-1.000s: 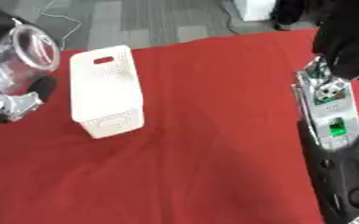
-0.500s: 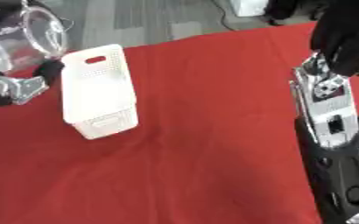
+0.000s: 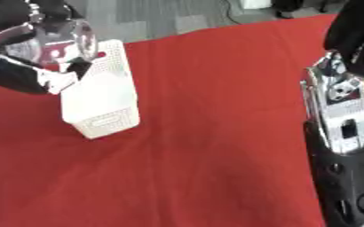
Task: Pick up objects on the table and place them in the box.
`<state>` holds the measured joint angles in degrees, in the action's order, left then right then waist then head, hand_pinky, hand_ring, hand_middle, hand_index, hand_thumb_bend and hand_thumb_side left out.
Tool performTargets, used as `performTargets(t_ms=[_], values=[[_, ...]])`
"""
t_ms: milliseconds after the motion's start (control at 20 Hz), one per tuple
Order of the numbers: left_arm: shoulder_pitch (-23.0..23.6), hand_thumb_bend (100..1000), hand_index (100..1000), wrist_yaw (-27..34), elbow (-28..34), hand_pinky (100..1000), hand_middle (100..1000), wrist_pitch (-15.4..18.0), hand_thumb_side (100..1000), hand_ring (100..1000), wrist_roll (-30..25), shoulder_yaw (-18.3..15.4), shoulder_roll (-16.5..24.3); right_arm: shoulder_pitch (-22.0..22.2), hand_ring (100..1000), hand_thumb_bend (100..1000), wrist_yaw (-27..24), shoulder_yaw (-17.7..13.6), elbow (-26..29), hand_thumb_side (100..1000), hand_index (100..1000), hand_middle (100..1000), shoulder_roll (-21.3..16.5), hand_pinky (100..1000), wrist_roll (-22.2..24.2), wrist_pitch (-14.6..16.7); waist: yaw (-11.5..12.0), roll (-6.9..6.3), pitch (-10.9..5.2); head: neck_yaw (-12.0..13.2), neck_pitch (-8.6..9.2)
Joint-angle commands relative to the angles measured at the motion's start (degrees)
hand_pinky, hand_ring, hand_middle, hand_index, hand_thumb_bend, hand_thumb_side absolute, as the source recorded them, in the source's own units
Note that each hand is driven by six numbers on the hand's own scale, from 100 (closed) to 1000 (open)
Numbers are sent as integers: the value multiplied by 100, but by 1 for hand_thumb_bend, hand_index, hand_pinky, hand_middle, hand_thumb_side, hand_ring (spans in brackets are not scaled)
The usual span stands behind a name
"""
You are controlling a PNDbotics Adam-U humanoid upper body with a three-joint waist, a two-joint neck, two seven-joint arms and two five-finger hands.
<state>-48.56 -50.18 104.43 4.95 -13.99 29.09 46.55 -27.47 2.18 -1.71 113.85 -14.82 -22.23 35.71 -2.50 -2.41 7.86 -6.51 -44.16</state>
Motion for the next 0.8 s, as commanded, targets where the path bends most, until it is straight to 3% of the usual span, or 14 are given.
performTargets(t_ms=[50, 300, 800], values=[[-143, 100, 142, -542, -297, 100, 100, 52, 598, 100, -92, -46, -25, -151, 336, 100, -48, 14, 75, 1000, 480, 334, -8, 353, 44, 21, -27, 0, -48, 100, 4], [-121, 100, 140, -1062, -565, 100, 100, 256, 579, 100, -72, 6, -85, -208, 337, 100, -95, 48, 75, 1000, 480, 335, 21, 354, 72, 37, -82, -16, -13, 178, 4], [115, 100, 141, -1896, -890, 100, 100, 1230, 542, 100, -260, 355, -205, -346, 340, 100, -206, 112, 75, 1000, 481, 337, 100, 358, 142, 72, -213, -74, 27, 335, 4]])
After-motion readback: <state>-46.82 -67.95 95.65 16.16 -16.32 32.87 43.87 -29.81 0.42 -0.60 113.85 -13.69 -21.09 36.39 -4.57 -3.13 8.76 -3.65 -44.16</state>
